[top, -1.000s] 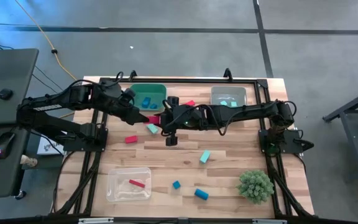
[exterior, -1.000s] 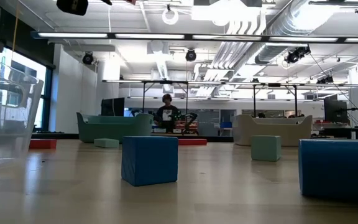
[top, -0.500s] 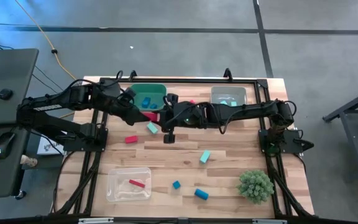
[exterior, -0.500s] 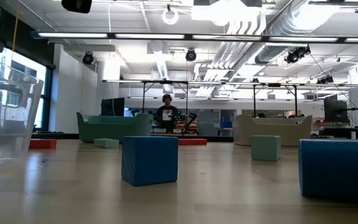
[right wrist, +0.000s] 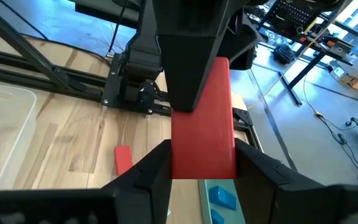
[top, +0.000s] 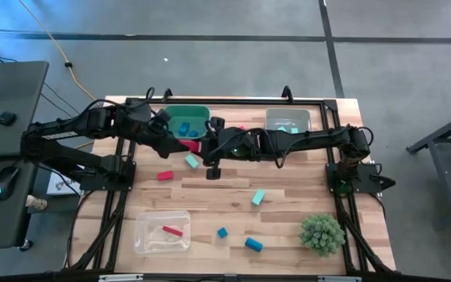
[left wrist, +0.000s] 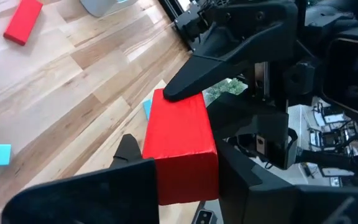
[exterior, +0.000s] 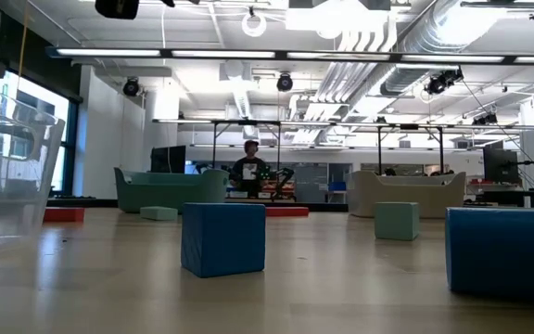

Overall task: Sort & place blocks by color
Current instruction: Put the red block into the transparent bin

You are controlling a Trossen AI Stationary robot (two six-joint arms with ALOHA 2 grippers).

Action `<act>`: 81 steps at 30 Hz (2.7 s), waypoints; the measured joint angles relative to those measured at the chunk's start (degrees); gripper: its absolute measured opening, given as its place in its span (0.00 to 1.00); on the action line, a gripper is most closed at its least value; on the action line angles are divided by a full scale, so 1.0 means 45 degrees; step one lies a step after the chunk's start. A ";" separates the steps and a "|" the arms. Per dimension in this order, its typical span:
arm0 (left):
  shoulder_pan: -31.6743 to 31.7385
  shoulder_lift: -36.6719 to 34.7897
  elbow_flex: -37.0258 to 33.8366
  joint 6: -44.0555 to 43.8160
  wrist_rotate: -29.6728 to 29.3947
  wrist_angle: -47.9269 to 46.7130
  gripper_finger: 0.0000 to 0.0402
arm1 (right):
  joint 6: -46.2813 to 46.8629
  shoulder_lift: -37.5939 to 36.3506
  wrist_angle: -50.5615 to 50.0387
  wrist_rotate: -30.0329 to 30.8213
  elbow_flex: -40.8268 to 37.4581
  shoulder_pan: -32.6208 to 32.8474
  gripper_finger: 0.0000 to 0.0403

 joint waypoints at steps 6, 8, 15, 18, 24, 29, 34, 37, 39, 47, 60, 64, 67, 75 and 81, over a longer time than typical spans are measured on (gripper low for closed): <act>-0.0213 0.0015 0.0000 0.0214 -0.0143 -0.0124 0.12 | 0.0058 0.0000 0.0097 0.0518 0.0000 0.0032 0.43; -0.0364 0.0015 0.0000 0.0204 -0.0223 -0.0185 0.12 | 0.0064 0.0000 0.0091 0.0750 0.0000 0.0070 0.47; -0.1061 0.0015 0.0000 0.0107 -0.0645 -0.0520 0.12 | -0.0047 0.0000 -0.0007 0.0971 0.0000 0.0445 0.53; -0.1456 0.0019 0.0000 -0.0108 -0.0917 -0.0770 0.12 | -0.0056 -0.0059 -0.0217 0.1201 0.0000 0.0625 0.53; -0.2422 0.0015 0.0000 -0.0528 -0.1375 -0.0936 0.12 | -0.0013 -0.0510 -0.0975 0.2213 0.0000 0.0942 0.54; -0.3569 0.0015 0.0000 -0.1033 -0.1494 -0.1370 0.10 | 0.0328 -0.1070 -0.1770 0.3200 0.0000 0.1095 0.54; -0.4909 0.0297 -0.0008 -0.1965 -0.2396 -0.2211 0.08 | 0.0435 -0.1579 -0.2226 0.3499 0.0005 0.1107 0.54; -0.5714 0.0554 -0.0006 -0.2706 -0.2810 -0.2529 0.08 | 0.0778 -0.1769 -0.2293 0.3607 0.0005 0.1107 0.54; -0.6297 0.0828 -0.0010 -0.3185 -0.2946 -0.2602 0.08 | 0.0870 -0.1866 -0.2354 0.3625 0.0005 0.1105 0.54; -0.8683 0.2295 -0.0010 -0.5090 -0.2943 -0.2881 0.08 | 0.0875 -0.1894 -0.3044 0.3860 0.0005 0.1093 0.54; -1.0817 0.5309 -0.0005 -0.6987 -0.2196 -0.2997 0.08 | 0.2087 -0.1889 -0.4390 0.3768 0.0005 0.1093 0.54; -1.1137 0.6188 -0.0005 -0.7220 -0.1617 -0.3002 0.08 | 0.2111 -0.1889 -0.4622 0.3537 0.0005 0.1093 0.54; -1.1368 0.6726 -0.0005 -0.7248 -0.1212 -0.2994 0.08 | 0.2227 -0.1889 -0.4634 0.3137 0.0005 0.1093 0.54; -1.1755 0.7781 -0.0005 -0.7266 -0.0606 -0.3003 0.08 | 0.3022 -0.1889 -0.4873 0.2869 0.0005 0.1069 0.54; -1.1815 0.8500 -0.0005 -0.7164 0.0049 -0.2997 0.08 | 0.3206 -0.1885 -0.5142 0.2832 0.0000 0.1069 0.54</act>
